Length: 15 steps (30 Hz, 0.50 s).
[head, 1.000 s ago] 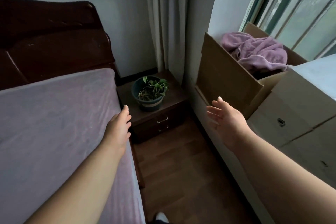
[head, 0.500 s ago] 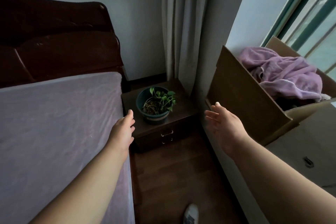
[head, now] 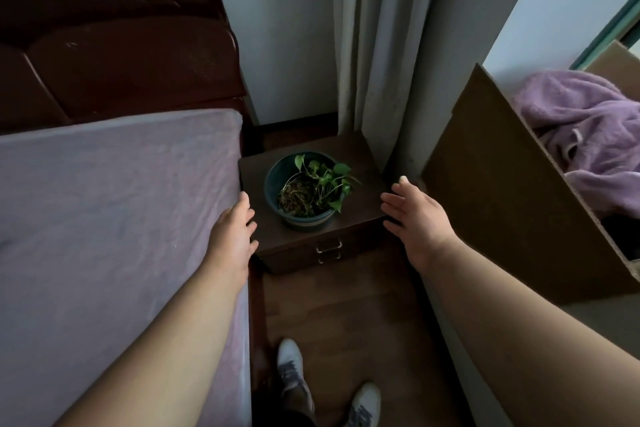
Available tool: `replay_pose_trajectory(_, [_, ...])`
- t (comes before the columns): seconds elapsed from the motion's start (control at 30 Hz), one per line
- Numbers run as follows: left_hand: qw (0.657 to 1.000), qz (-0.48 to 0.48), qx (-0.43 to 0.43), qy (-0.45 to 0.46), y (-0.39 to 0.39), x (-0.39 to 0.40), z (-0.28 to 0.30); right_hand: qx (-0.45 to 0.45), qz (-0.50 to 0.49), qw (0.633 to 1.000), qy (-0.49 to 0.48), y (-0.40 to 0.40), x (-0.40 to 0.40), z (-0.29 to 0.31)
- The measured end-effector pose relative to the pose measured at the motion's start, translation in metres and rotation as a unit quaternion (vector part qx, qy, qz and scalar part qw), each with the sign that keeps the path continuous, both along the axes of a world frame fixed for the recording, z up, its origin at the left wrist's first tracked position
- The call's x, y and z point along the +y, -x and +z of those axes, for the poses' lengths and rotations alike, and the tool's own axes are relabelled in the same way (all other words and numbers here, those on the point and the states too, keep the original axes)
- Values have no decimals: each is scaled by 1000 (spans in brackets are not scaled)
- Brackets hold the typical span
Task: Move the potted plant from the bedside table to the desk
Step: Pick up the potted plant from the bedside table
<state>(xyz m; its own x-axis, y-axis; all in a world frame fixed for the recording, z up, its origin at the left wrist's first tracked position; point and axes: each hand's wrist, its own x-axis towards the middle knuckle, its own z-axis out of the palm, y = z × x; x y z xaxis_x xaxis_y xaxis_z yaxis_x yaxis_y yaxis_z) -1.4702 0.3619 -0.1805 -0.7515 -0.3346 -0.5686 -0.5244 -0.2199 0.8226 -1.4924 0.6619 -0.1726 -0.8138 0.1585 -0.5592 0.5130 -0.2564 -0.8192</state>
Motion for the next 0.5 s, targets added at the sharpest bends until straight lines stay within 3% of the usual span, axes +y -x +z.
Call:
replay_pose_trajectory(0.27, [1000,-11,-9,-7,43,-32,-33,-22,-25,999,-8,43,-31,-17])
replay_pose_trajectory(0.5, [998,-7,-61,-13,87,-59,-135,-99,-67,993,-17,86,-34,-133])
